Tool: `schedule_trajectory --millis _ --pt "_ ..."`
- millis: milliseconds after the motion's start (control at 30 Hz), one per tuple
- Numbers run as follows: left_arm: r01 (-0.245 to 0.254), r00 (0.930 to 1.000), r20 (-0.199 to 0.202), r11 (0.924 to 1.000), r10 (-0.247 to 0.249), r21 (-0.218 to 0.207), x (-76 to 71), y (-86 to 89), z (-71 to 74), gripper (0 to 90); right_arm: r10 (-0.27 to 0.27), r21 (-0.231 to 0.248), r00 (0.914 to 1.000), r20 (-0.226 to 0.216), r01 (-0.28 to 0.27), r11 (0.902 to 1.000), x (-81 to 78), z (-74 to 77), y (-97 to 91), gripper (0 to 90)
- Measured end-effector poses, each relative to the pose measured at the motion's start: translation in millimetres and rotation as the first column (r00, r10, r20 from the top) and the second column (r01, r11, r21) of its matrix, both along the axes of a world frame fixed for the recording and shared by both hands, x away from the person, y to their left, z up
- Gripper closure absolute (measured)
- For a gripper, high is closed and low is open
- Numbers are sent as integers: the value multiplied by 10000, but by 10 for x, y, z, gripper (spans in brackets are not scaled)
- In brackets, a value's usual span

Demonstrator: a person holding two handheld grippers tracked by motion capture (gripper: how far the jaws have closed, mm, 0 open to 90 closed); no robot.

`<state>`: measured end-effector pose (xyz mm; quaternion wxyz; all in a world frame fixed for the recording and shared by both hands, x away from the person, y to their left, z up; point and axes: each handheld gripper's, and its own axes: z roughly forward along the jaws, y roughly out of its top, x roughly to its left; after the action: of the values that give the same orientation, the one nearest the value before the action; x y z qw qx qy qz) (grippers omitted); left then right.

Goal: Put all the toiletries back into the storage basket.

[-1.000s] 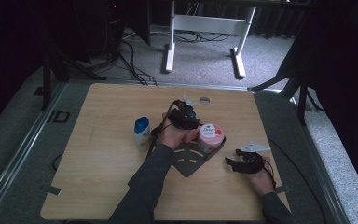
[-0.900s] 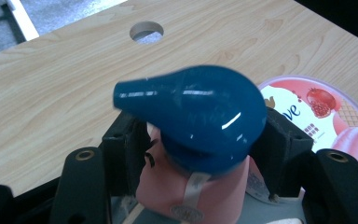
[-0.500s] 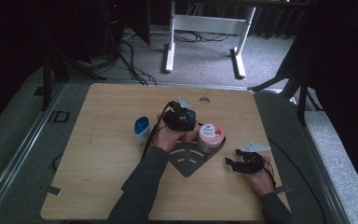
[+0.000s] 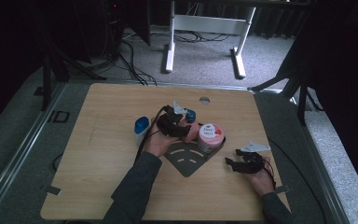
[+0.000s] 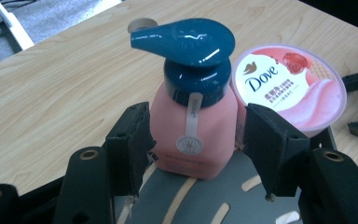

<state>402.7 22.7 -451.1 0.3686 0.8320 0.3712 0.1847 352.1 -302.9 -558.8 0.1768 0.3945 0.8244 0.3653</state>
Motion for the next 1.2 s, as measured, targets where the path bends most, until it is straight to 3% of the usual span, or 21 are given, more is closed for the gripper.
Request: schedule_trajectory --millis 567,733,1200 --pt "860 9963 33 9963 -861 92 -232 112 98 423 -2 -1 10000 3 2 10000 1 0 0 349" --pt "908 9958 104 9957 -906 -193 -292 168 153 441 3 -3 10000 7 -3 10000 1 0 0 349" --pt "1197 9926 229 9925 -1192 -235 -459 277 224 447 3 -3 10000 7 -3 10000 1 0 0 350"
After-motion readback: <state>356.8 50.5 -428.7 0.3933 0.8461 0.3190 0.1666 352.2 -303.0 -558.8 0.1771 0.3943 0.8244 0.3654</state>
